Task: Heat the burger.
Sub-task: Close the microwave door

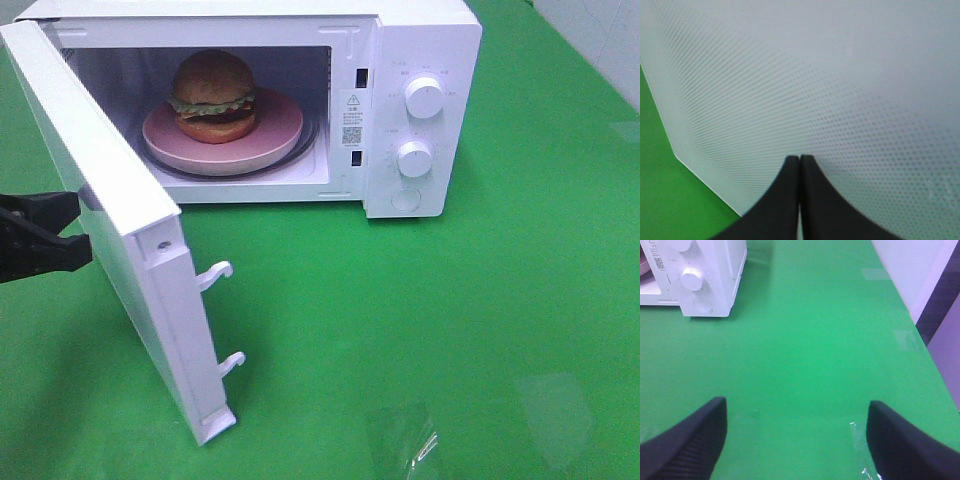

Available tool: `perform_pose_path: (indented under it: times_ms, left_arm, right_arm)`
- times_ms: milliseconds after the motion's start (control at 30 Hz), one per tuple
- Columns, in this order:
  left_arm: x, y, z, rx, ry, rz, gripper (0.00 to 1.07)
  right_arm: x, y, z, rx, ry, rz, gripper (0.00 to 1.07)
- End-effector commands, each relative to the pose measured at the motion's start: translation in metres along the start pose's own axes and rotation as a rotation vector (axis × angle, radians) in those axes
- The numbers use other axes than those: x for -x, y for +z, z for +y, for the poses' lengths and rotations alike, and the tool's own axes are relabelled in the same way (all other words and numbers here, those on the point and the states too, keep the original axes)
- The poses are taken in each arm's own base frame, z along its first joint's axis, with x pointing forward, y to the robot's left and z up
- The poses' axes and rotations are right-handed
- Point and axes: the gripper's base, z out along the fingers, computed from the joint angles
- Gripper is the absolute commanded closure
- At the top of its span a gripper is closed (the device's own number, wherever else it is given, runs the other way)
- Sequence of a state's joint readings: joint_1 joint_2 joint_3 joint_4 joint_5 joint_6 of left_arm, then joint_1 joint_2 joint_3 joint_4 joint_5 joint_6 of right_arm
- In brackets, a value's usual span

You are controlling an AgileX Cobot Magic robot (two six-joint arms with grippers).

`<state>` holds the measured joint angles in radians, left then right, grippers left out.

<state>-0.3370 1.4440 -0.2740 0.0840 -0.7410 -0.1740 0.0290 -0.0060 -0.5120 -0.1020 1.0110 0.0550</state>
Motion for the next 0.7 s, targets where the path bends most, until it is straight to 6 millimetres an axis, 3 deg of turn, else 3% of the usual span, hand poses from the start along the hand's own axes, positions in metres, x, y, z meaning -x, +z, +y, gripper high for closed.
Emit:
perform_pose_path:
  times_ms: [33,500,700]
  left_arm:
    - [0.007,0.012,-0.013,-0.027,0.021,-0.025,1.07]
    - [0.017,0.048,-0.046,-0.076,0.023,-0.043,1.07]
    - [0.031,0.072,-0.071,-0.126,0.022,-0.065,1.07]
  right_arm:
    - [-0.001,-0.003,0.0,0.0,0.002,-0.033,0.31]
    - [-0.001,-0.003,0.0,0.0,0.002,-0.033,0.31]
    - [-0.001,-0.003,0.0,0.0,0.002,-0.033,0.31]
